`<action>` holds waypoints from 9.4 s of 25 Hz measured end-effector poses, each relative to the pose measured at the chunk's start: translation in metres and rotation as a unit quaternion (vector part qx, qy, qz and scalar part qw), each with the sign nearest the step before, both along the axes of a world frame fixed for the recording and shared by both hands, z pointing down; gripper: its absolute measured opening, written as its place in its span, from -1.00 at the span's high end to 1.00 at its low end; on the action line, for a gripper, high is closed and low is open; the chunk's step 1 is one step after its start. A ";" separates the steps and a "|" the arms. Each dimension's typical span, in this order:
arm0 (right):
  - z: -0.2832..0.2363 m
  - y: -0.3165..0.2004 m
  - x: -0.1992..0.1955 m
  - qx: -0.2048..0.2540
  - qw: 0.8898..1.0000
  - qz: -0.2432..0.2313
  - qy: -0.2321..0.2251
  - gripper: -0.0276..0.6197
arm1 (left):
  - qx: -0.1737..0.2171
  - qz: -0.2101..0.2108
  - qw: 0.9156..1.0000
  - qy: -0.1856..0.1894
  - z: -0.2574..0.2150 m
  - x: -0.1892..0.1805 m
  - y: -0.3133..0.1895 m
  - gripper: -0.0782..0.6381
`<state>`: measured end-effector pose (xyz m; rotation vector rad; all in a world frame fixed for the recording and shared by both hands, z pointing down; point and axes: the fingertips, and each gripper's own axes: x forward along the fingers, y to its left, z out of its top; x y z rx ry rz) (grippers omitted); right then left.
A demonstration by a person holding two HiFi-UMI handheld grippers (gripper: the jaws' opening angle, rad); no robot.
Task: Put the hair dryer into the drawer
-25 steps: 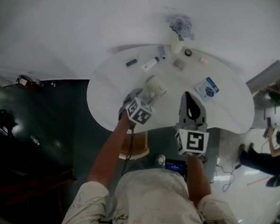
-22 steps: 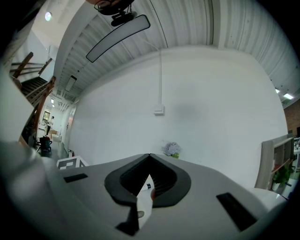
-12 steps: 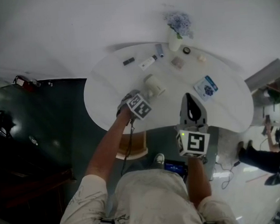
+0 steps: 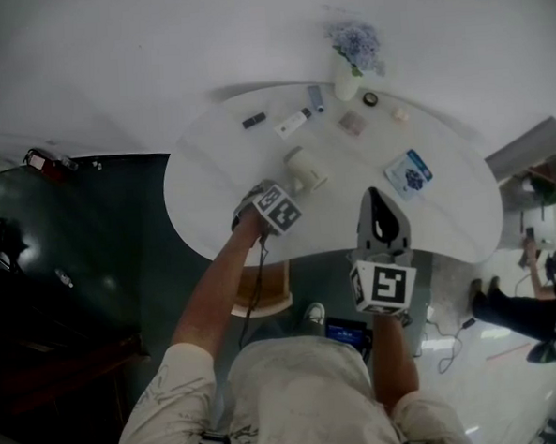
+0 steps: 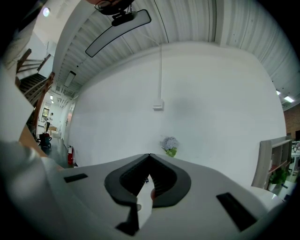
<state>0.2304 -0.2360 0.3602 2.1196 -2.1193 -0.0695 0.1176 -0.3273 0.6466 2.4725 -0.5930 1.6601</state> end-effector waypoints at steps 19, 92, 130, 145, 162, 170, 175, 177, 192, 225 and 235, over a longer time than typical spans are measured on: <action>-0.001 -0.004 -0.008 -0.001 1.000 -0.007 -0.001 0.90 | -0.007 -0.020 1.000 0.006 -0.002 -0.003 0.003 0.07; -0.001 0.039 -0.128 0.022 0.980 -0.199 -0.020 0.90 | 0.111 -0.396 0.887 0.212 -0.140 -0.161 0.184 0.07; 0.014 0.125 -0.204 -0.004 0.986 -0.167 -0.002 0.90 | -0.038 -0.372 0.919 0.130 -0.011 -0.206 0.305 0.07; 0.022 0.134 -0.197 -0.008 0.989 -0.148 -0.006 0.90 | -0.074 -0.364 0.922 0.106 0.012 -0.197 0.281 0.07; 0.031 0.109 -0.194 -0.020 0.987 -0.159 -0.013 0.90 | -0.109 -0.342 0.933 0.034 0.038 -0.195 0.265 0.08; 0.037 0.102 -0.193 -0.033 0.986 -0.163 -0.014 0.90 | -0.123 -0.340 0.932 0.025 0.049 -0.192 0.253 0.08; 0.041 0.099 -0.190 -0.038 0.986 -0.162 -0.015 0.90 | -0.132 -0.336 0.932 0.015 0.056 -0.189 0.249 0.08; 0.041 0.098 -0.189 -0.039 0.986 -0.161 -0.015 0.90 | -0.135 -0.335 0.932 0.013 0.059 -0.189 0.248 0.08; 0.054 0.094 -0.177 -0.054 0.985 -0.161 -0.006 0.90 | -0.157 -0.348 0.924 0.024 0.077 -0.174 0.232 0.09; 0.093 0.089 -0.158 -0.085 0.983 -0.161 -0.012 0.90 | -0.142 -0.401 0.901 0.086 0.111 -0.150 0.181 0.09; 0.110 0.090 -0.155 -0.104 0.981 -0.166 -0.008 0.90 | -0.145 -0.415 0.894 0.090 0.141 -0.149 0.174 0.09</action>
